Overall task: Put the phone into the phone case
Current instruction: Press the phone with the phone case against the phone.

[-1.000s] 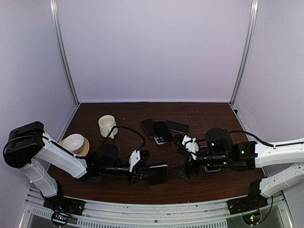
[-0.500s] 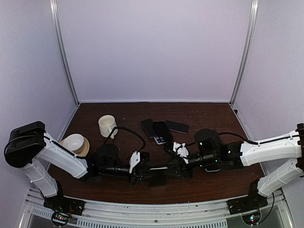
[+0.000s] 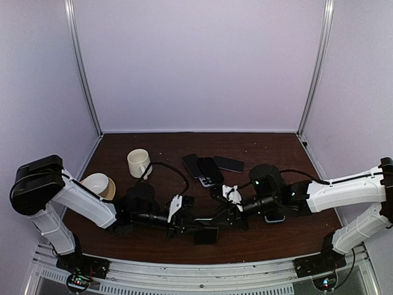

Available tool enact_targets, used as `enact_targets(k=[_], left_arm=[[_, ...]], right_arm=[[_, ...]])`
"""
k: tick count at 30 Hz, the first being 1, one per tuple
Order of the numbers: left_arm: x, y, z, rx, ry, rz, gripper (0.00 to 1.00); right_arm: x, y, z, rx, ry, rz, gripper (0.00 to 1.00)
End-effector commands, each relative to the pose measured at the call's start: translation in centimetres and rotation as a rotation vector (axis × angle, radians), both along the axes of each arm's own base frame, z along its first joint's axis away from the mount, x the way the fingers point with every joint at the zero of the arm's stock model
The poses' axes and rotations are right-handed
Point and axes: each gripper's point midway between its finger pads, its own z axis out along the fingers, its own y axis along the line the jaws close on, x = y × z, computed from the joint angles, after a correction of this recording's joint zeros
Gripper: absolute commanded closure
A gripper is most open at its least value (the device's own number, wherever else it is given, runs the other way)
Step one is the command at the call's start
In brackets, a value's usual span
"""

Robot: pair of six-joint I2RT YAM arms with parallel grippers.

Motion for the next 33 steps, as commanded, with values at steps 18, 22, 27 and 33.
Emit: enact_targets(k=[18, 22, 27, 33], left_arm=[[-0.7, -0.2, 8.7, -0.154, -0.008, -0.061, 1.0], [-0.8, 0.2, 11.3, -0.192, -0.019, -0.059, 1.0], [-1.3, 0.3, 13.2, -0.218, -0.016, -0.085, 1.0], [-1.5, 0.6, 14.4, -0.222, -0.036, -0.099, 1.0]], right_arm=[[0.0, -0.9, 0.5, 0.017, 0.059, -0.064, 0.42], [-0.2, -1.2, 2.1, 0.068, 0.04, -0.069, 0.41], [-0.7, -1.3, 3.4, 0.085, 0.043, -0.054, 0.53], [-1.3, -1.5, 5.3, 0.123, 0.032, -0.038, 0.8]])
